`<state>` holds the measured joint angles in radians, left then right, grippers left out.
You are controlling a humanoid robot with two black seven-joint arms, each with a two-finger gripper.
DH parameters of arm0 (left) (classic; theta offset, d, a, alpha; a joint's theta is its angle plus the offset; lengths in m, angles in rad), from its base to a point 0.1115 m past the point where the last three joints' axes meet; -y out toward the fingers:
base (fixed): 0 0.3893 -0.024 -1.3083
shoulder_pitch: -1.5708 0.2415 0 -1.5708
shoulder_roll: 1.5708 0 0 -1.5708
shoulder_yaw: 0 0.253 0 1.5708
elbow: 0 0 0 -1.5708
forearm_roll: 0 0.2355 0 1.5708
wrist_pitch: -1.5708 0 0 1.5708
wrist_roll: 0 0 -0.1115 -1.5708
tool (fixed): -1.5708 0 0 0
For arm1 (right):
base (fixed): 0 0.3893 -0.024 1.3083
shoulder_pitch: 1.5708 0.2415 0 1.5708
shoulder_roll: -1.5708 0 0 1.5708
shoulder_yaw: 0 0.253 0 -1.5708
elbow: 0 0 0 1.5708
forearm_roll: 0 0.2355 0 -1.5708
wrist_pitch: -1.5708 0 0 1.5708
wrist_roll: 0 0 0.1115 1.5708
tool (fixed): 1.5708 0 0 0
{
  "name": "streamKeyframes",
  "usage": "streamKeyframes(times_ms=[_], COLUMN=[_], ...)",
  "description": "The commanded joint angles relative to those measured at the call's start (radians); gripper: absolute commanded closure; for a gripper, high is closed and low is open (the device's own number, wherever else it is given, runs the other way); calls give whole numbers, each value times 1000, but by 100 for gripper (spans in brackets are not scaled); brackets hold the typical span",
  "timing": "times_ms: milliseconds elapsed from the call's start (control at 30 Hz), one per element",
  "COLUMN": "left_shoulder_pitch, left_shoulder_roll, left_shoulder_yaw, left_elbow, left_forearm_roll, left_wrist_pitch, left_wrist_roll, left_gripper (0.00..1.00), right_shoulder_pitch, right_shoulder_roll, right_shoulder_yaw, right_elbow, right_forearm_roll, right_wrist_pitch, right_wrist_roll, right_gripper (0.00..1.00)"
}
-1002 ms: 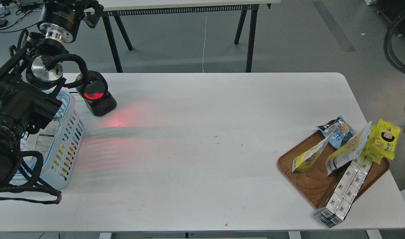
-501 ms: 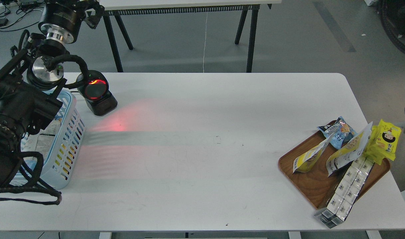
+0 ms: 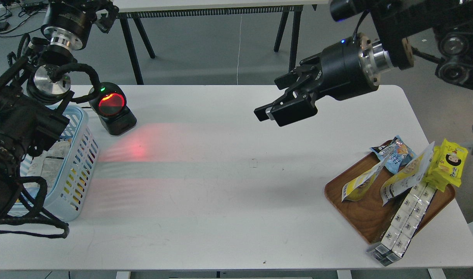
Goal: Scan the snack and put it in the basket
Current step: 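Move the right gripper down over the tray onto the yellow snack packet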
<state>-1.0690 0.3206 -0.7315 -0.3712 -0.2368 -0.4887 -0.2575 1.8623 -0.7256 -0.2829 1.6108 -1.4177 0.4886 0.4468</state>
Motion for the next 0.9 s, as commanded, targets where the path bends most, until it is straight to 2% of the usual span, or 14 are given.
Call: streamKeyframes(times_ms=[0, 134, 501, 868], left_shoulder_pitch=[-8, -11, -6, -22], left_shoulder_roll=[5, 11, 43, 34], left_shoulder_yaw=[0, 1, 1, -3], left_elbow=[0, 0, 0, -6], left_forearm_roll=[-1, -1, 1, -2], left_wrist_pitch=[0, 0, 0, 0], left_wrist_roll=[3, 3, 0, -2], left_gripper=[0, 0, 0, 0], right_shoulder_pitch=[6, -26, -212, -244], right_shoulder_roll=[-15, -104, -121, -127], right_shoulder_yaw=[-53, -81, -96, -168], right_elbow=[72, 124, 123, 123], right_forearm_roll=[-147, -262, -714, -764], right_wrist_pitch=[0, 0, 0, 0], right_wrist_roll=[42, 42, 42, 42], right_gripper=[4, 4, 5, 6])
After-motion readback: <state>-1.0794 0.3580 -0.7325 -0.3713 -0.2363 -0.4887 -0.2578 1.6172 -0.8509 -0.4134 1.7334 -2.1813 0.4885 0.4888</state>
